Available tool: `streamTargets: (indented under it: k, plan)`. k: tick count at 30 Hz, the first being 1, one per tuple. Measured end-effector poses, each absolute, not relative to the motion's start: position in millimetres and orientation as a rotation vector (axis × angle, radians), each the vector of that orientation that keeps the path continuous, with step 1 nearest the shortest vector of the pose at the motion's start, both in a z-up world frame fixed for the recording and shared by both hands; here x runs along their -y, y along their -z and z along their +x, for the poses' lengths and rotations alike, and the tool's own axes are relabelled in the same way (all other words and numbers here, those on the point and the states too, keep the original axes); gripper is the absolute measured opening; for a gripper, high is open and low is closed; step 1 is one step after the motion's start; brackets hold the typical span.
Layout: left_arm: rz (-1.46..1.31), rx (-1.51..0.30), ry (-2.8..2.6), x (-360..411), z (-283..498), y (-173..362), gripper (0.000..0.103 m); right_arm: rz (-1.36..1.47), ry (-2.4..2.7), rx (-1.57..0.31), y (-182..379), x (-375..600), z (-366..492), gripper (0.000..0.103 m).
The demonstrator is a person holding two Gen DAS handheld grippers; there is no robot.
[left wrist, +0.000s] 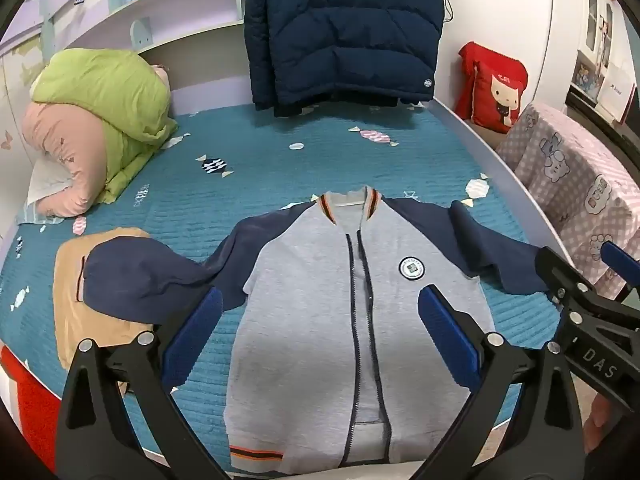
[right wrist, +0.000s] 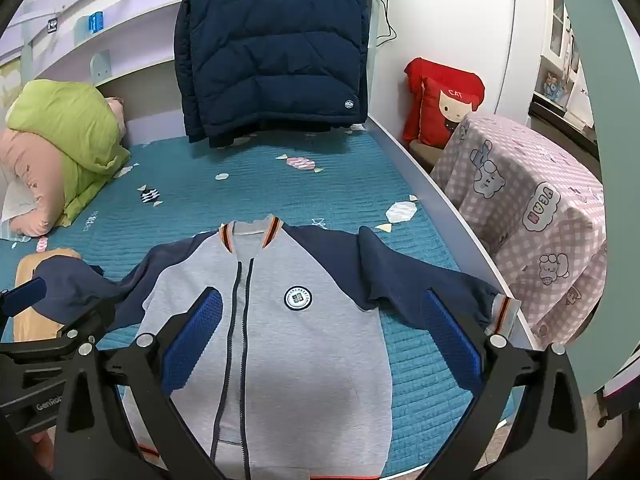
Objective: Fold large clothes
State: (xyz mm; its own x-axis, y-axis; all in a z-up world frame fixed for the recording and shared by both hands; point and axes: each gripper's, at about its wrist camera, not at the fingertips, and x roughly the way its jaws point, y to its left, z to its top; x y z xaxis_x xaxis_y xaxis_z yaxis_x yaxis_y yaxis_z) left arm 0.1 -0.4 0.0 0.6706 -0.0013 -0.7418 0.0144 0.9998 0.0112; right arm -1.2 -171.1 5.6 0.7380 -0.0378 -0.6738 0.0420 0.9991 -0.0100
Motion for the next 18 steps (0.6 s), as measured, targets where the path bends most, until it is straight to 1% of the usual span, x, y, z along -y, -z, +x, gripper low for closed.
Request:
streamTargets:
  k: [12,18]
  plan:
    - [0.007,-0.795,0.005,1.8,-4.5,-5.2,0.098,0.011,0.037,-0.737,-11.3,177.7,-2.1,0.096]
    - [0.008,-0.789,0.001,2.2,-3.3,-8.7,0.098,0.001,0.043,-0.733,-5.1,170.5,0.0,0.096]
